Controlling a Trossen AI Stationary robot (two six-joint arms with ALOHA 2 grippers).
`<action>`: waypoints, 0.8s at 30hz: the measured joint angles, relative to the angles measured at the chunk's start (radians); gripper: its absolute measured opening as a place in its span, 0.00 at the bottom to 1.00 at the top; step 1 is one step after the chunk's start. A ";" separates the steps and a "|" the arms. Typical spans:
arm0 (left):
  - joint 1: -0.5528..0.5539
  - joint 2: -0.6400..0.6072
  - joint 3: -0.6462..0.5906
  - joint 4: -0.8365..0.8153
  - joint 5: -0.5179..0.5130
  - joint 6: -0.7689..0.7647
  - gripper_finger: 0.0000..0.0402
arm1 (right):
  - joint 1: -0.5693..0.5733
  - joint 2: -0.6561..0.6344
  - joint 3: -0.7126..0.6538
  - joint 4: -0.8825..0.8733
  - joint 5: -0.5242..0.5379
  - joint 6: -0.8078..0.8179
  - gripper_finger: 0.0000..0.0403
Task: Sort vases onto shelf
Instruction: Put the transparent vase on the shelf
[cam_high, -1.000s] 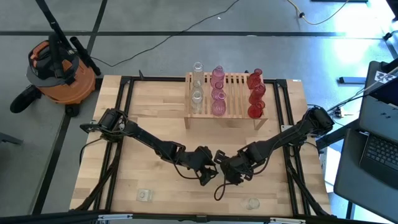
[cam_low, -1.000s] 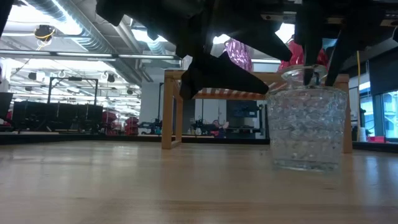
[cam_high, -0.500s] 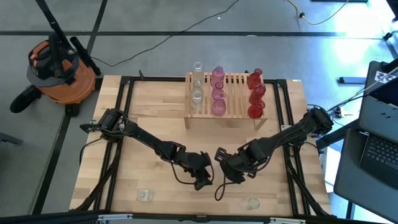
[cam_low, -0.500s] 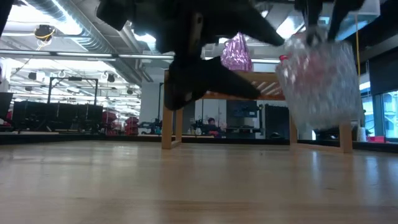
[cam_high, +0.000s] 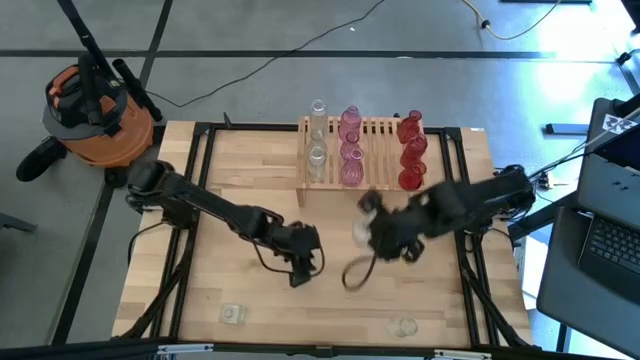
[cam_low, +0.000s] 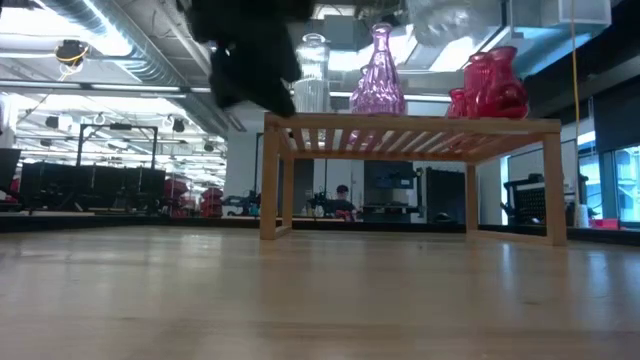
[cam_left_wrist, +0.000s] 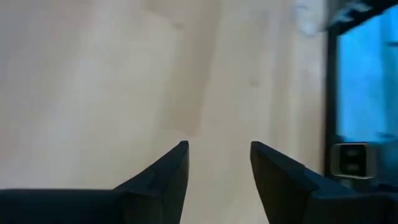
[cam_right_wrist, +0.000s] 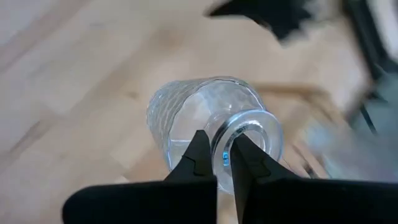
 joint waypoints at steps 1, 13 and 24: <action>0.000 -0.023 0.000 -0.042 -0.040 0.018 0.40 | -0.020 0.000 0.047 -0.032 0.024 0.019 0.00; -0.002 -0.176 0.000 -0.233 -0.301 0.201 0.39 | -0.376 0.002 0.299 -0.080 0.207 -0.106 0.00; -0.008 -0.176 0.000 -0.346 -0.305 0.129 0.39 | -0.546 0.002 0.301 -0.079 0.161 -0.159 0.00</action>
